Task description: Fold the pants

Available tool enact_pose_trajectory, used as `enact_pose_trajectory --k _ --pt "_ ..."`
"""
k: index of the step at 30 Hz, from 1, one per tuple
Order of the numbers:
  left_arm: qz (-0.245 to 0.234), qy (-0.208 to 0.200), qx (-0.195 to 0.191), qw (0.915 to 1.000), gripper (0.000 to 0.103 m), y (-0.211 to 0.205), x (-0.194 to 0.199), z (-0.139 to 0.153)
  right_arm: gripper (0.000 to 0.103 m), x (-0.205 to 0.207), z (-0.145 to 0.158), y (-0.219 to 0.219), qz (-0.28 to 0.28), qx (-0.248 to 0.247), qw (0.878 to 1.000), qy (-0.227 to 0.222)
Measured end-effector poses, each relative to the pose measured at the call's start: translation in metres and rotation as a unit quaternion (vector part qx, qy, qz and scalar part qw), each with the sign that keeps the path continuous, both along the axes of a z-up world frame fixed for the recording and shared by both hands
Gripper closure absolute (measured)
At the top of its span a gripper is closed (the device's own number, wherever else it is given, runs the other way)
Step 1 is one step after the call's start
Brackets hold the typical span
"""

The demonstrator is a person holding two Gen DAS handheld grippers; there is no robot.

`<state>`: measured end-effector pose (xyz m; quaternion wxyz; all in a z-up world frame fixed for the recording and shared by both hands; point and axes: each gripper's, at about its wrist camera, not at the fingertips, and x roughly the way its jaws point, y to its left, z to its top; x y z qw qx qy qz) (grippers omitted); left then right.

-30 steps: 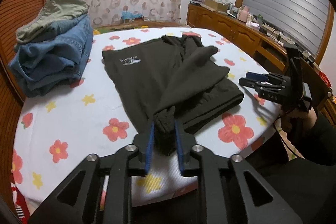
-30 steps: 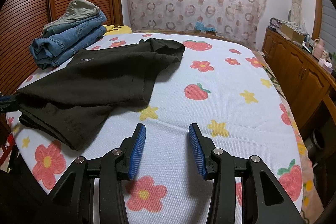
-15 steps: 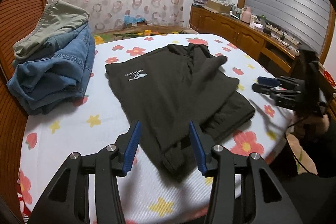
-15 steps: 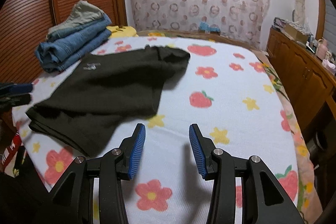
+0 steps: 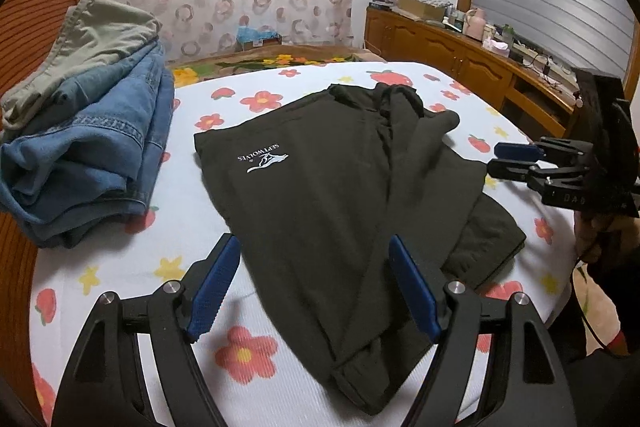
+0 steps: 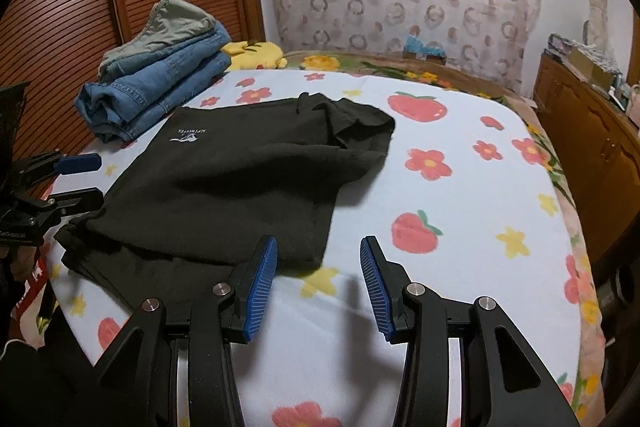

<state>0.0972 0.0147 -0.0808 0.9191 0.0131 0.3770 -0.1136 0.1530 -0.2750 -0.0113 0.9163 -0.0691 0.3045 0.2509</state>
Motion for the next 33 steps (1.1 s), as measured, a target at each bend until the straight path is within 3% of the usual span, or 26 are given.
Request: enact_pose_trajectory --k 9,14,24,33 --pt "0.000 0.003 0.005 1.0000 0.025 0.009 0.010 -0.001 0.058 0.020 -0.007 0.021 0.022 -0.014 0.999 0.040" --pt "0.006 0.003 0.002 1.0000 0.025 0.017 0.010 -0.004 0.089 0.021 -0.005 0.026 0.041 -0.012 0.998 0.054" --pt "0.025 -0.009 -0.001 0.9996 0.025 0.036 -0.001 -0.003 0.095 0.019 0.027 0.049 0.060 -0.018 0.998 -0.001" --pt "0.050 -0.032 -0.003 0.9983 0.025 0.056 -0.020 0.007 0.095 0.025 0.058 0.100 0.111 -0.022 0.992 -0.059"
